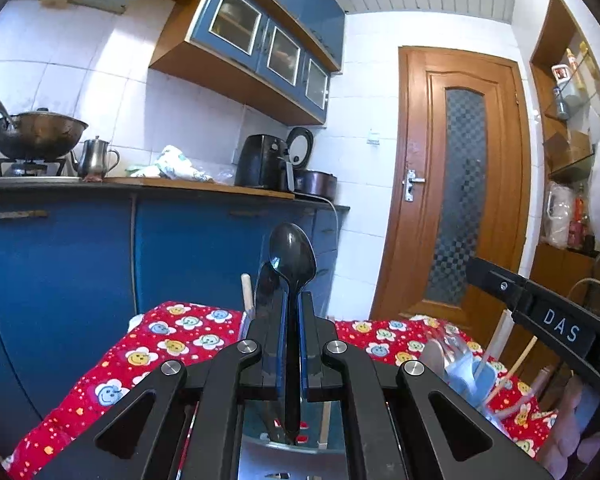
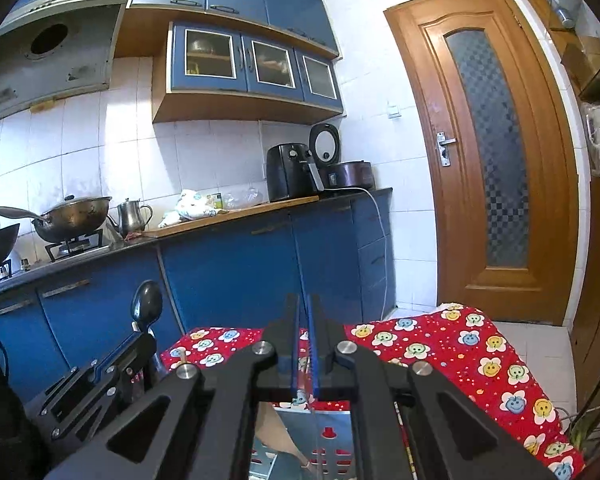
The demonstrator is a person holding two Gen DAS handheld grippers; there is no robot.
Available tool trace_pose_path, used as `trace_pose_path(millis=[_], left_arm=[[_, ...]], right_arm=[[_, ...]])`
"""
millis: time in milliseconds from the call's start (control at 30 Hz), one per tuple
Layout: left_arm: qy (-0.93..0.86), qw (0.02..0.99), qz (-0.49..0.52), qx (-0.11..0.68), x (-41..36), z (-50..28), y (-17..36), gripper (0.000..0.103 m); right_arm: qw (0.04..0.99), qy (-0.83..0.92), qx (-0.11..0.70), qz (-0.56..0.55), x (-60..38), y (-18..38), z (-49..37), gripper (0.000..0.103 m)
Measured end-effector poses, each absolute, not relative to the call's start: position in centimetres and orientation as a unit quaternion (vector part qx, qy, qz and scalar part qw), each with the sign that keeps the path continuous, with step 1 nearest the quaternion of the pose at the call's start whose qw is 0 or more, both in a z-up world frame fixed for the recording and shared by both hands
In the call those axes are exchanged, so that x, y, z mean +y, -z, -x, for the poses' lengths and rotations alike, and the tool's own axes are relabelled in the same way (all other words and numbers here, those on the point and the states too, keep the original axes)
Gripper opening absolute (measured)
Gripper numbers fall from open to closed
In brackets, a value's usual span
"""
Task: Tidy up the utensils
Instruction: 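Lift and carry the spoon with left tool while right tool carries the fork to the holder, then lower the spoon into the holder with left tool while right tool lowers the fork in, opening both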
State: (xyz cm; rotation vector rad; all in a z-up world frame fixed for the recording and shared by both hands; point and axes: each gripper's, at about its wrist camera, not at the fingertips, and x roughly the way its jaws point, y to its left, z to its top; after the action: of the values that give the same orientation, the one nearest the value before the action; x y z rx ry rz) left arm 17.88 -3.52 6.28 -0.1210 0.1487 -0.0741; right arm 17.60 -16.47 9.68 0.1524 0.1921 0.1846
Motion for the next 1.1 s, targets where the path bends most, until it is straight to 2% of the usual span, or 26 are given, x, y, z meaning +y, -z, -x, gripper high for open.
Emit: trace_pose_path(millis=[367,500,800,967,1100], left_arm=[[0.051,0.988,0.081,0.124,-3.2,-18.1,-5.5,0.006],[0.062,0.984,0.09,0.142,-2.9,-18.2,-5.5,0.018],[0.084,0.976,0.11,0.167,-2.0,-16.8,-6.9,0.023],[0.087,0.972,0.111,0.189,-1.2,-15.6,-7.6,0.023],[0.083,0.969,0.103,0.209,-0.5,-14.7,-7.6,0.024]], right_arm=[[0.981,-0.112,0.113,-0.108,-18.6,-10.4,-15.8,0.005],[0.977,-0.12,0.124,-0.122,-19.5,-10.5,-15.1,0.005],[0.968,-0.138,0.162,-0.132,-20.4,-9.8,-13.6,0.006],[0.964,-0.143,0.195,-0.107,-20.1,-9.0,-12.6,0.015],[0.962,-0.146,0.215,-0.089,-19.8,-8.2,-11.9,0.017]])
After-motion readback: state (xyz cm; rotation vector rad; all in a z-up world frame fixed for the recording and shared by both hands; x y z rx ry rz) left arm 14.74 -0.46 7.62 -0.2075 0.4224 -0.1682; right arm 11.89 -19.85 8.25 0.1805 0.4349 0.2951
